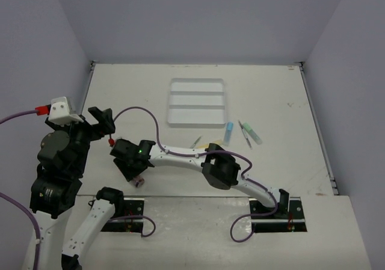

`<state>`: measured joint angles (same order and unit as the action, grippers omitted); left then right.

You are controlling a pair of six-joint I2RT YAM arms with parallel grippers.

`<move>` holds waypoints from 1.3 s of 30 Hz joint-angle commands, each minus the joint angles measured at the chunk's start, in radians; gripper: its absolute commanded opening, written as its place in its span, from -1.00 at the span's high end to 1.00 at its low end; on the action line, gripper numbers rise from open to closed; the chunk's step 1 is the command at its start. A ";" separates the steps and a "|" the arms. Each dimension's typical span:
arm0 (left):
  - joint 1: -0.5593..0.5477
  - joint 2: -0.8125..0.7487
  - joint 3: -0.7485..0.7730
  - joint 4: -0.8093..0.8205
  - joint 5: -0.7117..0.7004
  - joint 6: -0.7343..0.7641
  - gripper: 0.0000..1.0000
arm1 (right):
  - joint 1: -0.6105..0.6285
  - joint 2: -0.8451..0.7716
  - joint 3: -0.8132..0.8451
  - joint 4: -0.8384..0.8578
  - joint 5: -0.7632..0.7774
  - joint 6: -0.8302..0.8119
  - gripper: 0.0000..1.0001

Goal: Sort the stationery into containers
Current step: Pick up the stationery from the corner of the board, then place the stationery in the storage box.

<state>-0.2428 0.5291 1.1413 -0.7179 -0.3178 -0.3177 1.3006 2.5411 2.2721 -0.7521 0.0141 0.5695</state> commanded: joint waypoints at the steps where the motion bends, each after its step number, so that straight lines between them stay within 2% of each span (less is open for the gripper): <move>1: -0.001 -0.015 -0.063 0.080 -0.016 0.035 -1.00 | -0.034 -0.099 -0.120 -0.046 0.058 -0.054 1.00; 7: -0.003 -0.085 -0.198 0.124 -0.060 0.021 -1.00 | -0.228 -0.522 -0.519 0.297 -0.151 -0.024 1.00; 10: -0.004 -0.139 -0.230 0.147 -0.078 0.017 -1.00 | -0.344 -0.649 -0.572 0.329 -0.193 -0.055 1.00; 13: -0.003 -0.156 -0.251 0.157 -0.083 0.008 -1.00 | -0.476 -0.680 -0.574 0.320 -0.186 -0.034 1.00; 15: -0.003 -0.152 -0.276 0.167 -0.072 -0.021 -1.00 | -0.605 -0.679 -0.571 0.334 -0.155 0.050 1.00; 18: -0.001 -0.133 -0.365 0.209 -0.031 -0.052 -1.00 | -0.715 -0.652 -0.582 0.412 -0.078 0.374 1.00; 22: -0.001 -0.081 -0.369 0.217 -0.023 -0.061 -1.00 | -0.765 -0.573 -0.509 0.418 0.153 0.733 1.00; 26: 0.017 -0.073 -0.393 0.251 0.027 -0.047 -1.00 | -0.771 -0.483 -0.414 0.410 0.314 0.967 1.00; 35: 0.022 -0.049 -0.403 0.267 0.091 -0.034 -1.00 | -0.774 -0.238 -0.078 0.244 0.435 1.210 1.00; 39: 0.023 -0.050 -0.405 0.272 0.097 -0.031 -1.00 | -0.779 -0.201 -0.070 0.227 0.410 1.260 1.00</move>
<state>-0.2291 0.4765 0.7405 -0.5070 -0.2471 -0.3565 0.5274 2.3284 2.1417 -0.4822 0.3523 1.6850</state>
